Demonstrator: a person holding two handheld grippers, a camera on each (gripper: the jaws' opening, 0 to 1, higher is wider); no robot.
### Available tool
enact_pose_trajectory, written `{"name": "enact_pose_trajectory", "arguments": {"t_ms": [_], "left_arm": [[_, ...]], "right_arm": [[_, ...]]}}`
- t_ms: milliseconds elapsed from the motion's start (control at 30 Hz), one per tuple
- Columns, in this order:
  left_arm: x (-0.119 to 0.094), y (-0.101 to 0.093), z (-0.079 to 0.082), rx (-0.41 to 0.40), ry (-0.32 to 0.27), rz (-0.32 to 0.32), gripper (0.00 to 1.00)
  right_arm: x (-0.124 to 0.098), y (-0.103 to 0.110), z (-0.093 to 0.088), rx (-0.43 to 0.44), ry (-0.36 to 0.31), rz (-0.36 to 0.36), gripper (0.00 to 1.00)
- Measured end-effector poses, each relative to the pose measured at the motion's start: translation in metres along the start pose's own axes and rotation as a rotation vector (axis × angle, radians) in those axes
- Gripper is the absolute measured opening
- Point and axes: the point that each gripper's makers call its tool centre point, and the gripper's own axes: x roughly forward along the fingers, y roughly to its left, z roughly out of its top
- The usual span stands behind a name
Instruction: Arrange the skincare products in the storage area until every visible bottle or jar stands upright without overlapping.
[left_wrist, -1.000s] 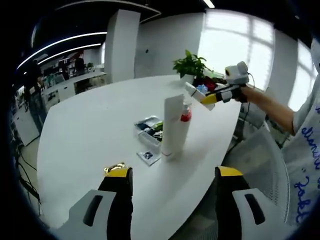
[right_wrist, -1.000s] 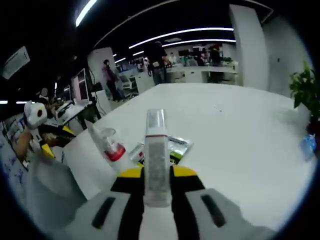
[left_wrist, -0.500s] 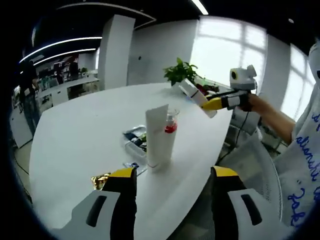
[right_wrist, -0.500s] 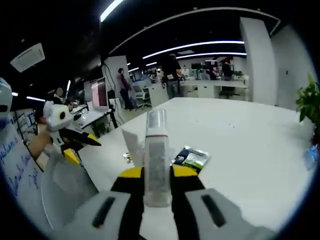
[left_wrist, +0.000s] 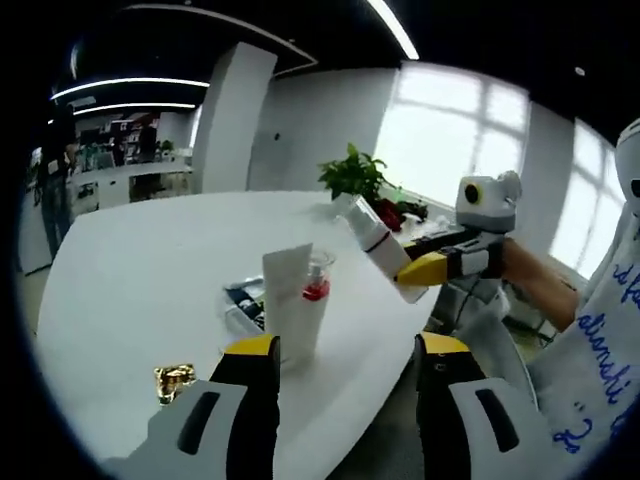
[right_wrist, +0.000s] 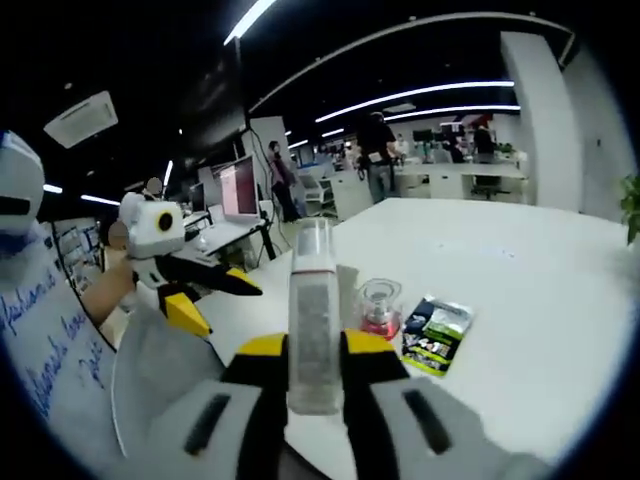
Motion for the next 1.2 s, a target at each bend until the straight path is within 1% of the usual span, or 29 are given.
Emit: {"name": "enact_pose_trajectory", "arguments": {"t_ms": [100,167,200,233,267,333,400,533,633,733,933,1100,1200], "left_arm": [[0.003,-0.001,0.005,-0.018,-0.018,0.0,0.48],[0.004,0.004,0.011,-0.014,-0.045,0.045,0.42],[0.004,0.004,0.013,-0.003,-0.054,0.044,0.4],[0.004,0.002,0.013,-0.011,-0.055,0.036,0.4],[0.005,0.001,0.016,-0.036,-0.07,0.03,0.41],[0.006,0.0,0.019,-0.048,-0.084,0.025,0.41],[0.006,0.001,0.021,-0.063,-0.102,0.033,0.4],[0.008,0.001,0.021,-0.092,-0.114,0.032,0.4],[0.009,-0.002,0.023,-0.119,-0.13,0.018,0.39],[0.01,-0.002,0.022,-0.136,-0.13,0.013,0.38],[0.013,-0.004,0.02,-0.145,-0.119,0.006,0.37],[0.015,-0.003,0.021,-0.167,-0.129,0.0,0.35],[0.016,-0.003,0.022,-0.164,-0.131,0.006,0.34]], "right_arm": [[0.006,0.008,0.0,-0.007,0.001,0.018,0.19],[0.009,0.01,-0.001,-0.015,0.005,0.025,0.19],[0.011,0.012,-0.002,-0.019,0.009,0.03,0.19],[0.013,0.014,-0.002,-0.019,0.009,0.034,0.19],[0.016,0.016,-0.002,-0.019,0.009,0.04,0.19],[0.019,0.02,-0.003,-0.028,0.012,0.046,0.19],[0.023,0.027,-0.002,-0.045,0.012,0.055,0.19],[0.027,0.037,0.002,-0.059,0.004,0.077,0.19],[0.031,0.042,0.003,-0.077,0.005,0.088,0.19],[0.035,0.046,0.001,-0.087,0.01,0.103,0.19],[0.038,0.052,-0.003,-0.134,0.029,0.105,0.19],[0.042,0.057,-0.003,-0.193,0.038,0.097,0.19],[0.044,0.06,-0.003,-0.234,0.04,0.089,0.19]]}}
